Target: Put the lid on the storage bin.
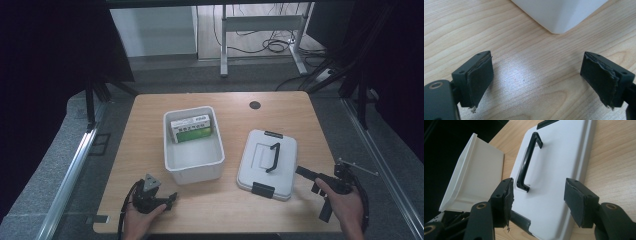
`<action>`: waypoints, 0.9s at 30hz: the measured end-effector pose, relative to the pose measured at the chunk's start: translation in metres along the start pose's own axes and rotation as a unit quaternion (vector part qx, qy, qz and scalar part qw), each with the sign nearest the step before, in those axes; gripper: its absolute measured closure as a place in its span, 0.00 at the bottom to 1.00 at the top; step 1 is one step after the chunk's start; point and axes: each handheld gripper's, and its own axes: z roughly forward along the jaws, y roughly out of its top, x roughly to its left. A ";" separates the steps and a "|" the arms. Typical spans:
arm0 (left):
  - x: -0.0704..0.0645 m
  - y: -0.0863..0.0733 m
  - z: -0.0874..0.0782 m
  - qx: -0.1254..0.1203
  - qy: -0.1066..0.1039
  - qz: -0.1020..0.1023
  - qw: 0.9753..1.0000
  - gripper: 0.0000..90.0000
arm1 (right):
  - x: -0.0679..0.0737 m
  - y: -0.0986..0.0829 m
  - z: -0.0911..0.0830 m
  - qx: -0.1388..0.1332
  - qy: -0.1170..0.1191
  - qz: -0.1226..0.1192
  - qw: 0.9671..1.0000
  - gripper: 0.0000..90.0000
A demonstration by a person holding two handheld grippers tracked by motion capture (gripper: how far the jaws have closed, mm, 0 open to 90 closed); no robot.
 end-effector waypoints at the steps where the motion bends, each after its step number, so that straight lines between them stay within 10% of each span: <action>1: 0.000 0.000 0.000 0.000 0.000 0.000 1.000 0.13 | 0.000 0.000 0.000 0.000 0.000 0.000 1.000 0.45; 27: 0.002 -0.001 -0.002 -0.002 -0.002 0.001 1.000 0.14 | 0.014 -0.004 0.005 0.003 -0.051 -0.038 0.998 0.46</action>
